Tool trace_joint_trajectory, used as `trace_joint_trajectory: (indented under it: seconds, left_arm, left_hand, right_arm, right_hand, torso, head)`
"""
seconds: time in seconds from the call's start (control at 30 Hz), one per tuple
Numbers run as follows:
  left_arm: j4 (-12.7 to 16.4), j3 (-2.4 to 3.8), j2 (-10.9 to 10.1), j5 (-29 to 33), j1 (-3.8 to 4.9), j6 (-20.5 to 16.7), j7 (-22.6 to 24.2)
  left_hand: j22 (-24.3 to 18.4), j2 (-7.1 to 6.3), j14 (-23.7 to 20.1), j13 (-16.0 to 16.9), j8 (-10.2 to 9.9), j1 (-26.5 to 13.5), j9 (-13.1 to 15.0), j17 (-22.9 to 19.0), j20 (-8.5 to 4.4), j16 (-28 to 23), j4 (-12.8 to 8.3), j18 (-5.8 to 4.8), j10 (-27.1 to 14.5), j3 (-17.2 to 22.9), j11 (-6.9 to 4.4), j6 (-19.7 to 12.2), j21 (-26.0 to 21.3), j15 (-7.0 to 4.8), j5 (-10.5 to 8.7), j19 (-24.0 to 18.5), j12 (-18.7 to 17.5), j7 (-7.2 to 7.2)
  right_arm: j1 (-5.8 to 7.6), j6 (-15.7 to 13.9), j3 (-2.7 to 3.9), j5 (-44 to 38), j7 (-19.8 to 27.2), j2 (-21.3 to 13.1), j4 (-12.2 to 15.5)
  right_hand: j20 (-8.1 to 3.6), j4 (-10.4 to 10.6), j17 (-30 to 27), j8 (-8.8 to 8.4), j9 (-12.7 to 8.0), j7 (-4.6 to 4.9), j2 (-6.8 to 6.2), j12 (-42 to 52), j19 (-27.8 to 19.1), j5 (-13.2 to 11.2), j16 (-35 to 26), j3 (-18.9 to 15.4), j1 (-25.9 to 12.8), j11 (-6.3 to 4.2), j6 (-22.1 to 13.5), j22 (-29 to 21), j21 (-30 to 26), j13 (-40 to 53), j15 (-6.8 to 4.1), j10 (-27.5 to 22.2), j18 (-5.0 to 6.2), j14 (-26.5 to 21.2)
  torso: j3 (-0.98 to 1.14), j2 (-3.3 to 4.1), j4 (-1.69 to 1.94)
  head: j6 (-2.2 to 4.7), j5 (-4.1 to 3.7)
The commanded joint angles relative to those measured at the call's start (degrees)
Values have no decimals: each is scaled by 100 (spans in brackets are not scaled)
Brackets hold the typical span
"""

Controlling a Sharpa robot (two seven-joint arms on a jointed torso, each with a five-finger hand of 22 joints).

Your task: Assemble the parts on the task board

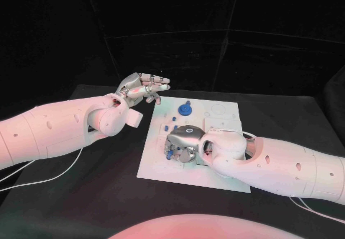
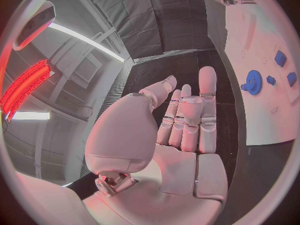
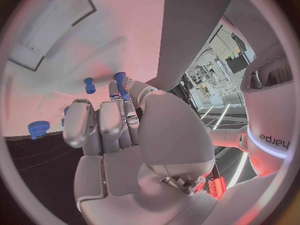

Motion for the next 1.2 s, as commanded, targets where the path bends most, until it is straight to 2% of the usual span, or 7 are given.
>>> trace_joint_trajectory:
  seconds: [0.03,0.2,0.33,0.5,0.87,1.07,1.2]
  left_arm:
    - [0,5,4,21,11,64,14]
    - [-1,5,6,21,11,69,11]
    - [-3,5,4,21,11,69,7]
    - [-7,4,-7,21,11,69,2]
    - [-15,3,-42,21,11,72,-7]
    - [-8,2,-60,21,10,71,-13]
    - [10,0,-73,21,10,66,-19]
  left_hand:
    - [-7,16,-32,0,24,18,-7,-5,18,-15,-25,42,-43,-21,-9,-23,-29,-6,-9,-8,40,-2]
    - [-7,16,-32,0,24,18,-7,-5,18,-15,-25,42,-43,-21,-9,-23,-29,-6,-9,-8,40,-2]
    - [-10,15,-38,-1,24,19,-8,-20,19,-17,-28,41,-56,-27,-5,-32,-32,-5,-9,-7,47,3]
    - [-10,15,-38,-1,24,19,-8,-20,19,-17,-28,41,-56,-27,-5,-32,-32,-5,-9,-7,47,3]
    - [-10,15,-38,-1,24,19,-8,-20,19,-17,-28,41,-56,-27,-5,-32,-32,-5,-9,-7,47,3]
    - [-10,15,-38,-1,24,19,-8,-20,19,-17,-28,41,-56,-27,-5,-32,-32,-5,-9,-7,47,3]
    - [-10,15,-38,-1,24,19,-8,-20,19,-17,-28,41,-56,-27,-5,-32,-32,-5,-9,-7,47,3]
  right_arm:
    - [-6,-3,-11,-207,-71,30,-4]
    - [-8,-110,-59,-315,-56,57,-4]
    - [-9,-324,-83,-330,-21,51,13]
    - [-15,-915,-96,-286,68,-35,87]
    - [-18,-2008,-91,176,267,-845,672]
    - [87,-1936,-20,1348,58,-1738,1078]
    - [157,-1640,-2,2073,-436,-2461,1315]
  right_hand:
    - [32,9,-15,-37,0,28,-40,-57,-46,28,1,9,-95,31,-29,-18,-26,-3,36,-10,-68,69]
    - [112,95,-408,-90,-30,103,-339,-212,-358,214,-266,-235,-425,152,-389,-447,-315,-29,148,-573,25,-51]
    - [150,127,-663,-81,-22,73,-445,-168,-593,303,-449,-651,-562,179,-705,-800,-584,-12,158,-985,105,-107]
    - [173,167,-919,-77,-15,109,-361,-67,-704,367,-632,-1218,-531,212,-871,-1041,-782,2,181,-1243,148,-152]
    - [160,210,-998,-72,-9,115,-227,160,-635,478,-682,-1608,-420,189,-909,-1037,-792,14,165,-1177,142,-128]
    - [111,386,-601,37,33,75,-88,616,-316,485,-395,-1790,-526,76,-639,-603,-489,126,88,-384,49,7]
    - [-88,750,228,195,66,-130,-196,1273,147,968,219,-2161,-965,-194,-411,101,18,543,-128,741,-102,198]
  torso:
    - [1,-2,-8]
    - [-3,1,-4]
    - [-2,0,-3]
    - [1,0,-4]
    - [2,-13,-19]
    - [-9,-28,-53]
    - [-10,-31,-69]
  head:
    - [5,2]
    - [8,-2]
    - [10,-4]
    - [15,-9]
    - [74,-92]
    - [131,-283]
    - [186,-433]
